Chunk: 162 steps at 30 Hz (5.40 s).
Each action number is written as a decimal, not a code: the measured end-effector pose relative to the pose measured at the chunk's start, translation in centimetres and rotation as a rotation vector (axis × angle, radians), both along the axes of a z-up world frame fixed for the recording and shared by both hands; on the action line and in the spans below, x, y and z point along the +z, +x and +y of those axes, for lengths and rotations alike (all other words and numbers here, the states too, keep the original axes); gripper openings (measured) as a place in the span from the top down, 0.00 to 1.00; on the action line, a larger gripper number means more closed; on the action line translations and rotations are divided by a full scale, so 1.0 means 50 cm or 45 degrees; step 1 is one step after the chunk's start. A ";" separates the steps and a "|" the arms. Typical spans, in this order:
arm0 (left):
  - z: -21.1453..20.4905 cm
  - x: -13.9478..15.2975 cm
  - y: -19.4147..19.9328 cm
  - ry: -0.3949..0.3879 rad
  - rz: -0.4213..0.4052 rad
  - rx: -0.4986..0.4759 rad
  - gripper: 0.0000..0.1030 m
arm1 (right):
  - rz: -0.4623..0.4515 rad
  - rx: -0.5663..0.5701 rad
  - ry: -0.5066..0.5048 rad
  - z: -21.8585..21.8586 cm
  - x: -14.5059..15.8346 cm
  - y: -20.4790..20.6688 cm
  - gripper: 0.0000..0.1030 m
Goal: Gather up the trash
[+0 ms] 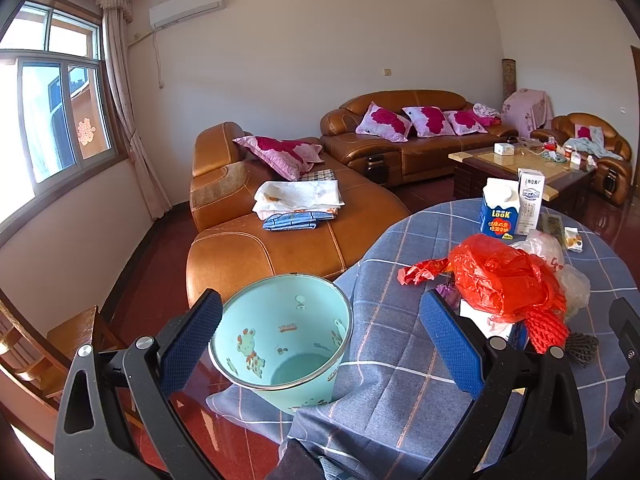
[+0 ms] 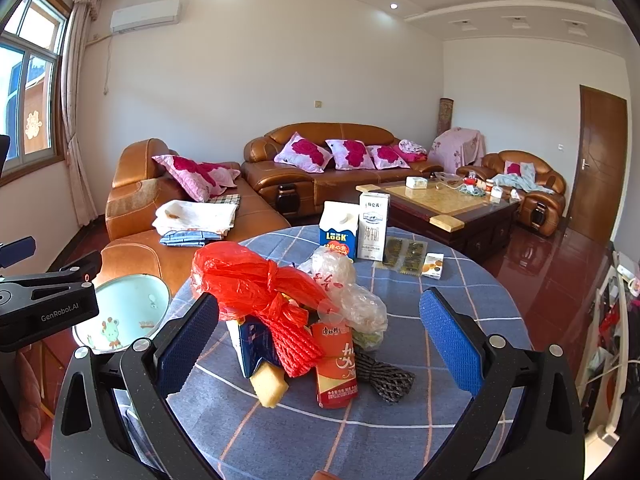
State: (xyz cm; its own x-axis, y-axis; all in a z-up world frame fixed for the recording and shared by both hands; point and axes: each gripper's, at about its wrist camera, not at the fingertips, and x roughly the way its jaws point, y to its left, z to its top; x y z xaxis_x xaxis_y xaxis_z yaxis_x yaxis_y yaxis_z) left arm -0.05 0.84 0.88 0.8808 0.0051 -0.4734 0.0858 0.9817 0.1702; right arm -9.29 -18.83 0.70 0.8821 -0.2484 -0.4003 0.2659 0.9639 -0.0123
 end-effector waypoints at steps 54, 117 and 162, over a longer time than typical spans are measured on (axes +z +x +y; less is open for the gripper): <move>-0.067 -0.058 0.069 0.036 0.074 -0.047 0.06 | 0.061 -0.146 -0.016 -0.084 -0.077 0.051 0.04; -0.083 -0.057 0.139 -0.170 0.105 -0.233 0.24 | 0.067 -0.227 -0.005 -0.173 -0.098 0.110 0.05; -0.120 -0.215 0.136 -0.095 0.372 -0.297 0.27 | 0.134 0.040 0.195 -0.175 -0.148 0.142 0.90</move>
State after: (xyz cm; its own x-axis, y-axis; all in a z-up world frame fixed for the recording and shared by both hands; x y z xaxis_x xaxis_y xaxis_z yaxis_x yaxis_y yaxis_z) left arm 6.77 -5.18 -9.85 0.6821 -0.2237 -0.6963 0.3429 0.9387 0.0344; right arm -2.19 -27.55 -6.69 0.8399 -0.1505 -0.5215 0.2405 0.9645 0.1090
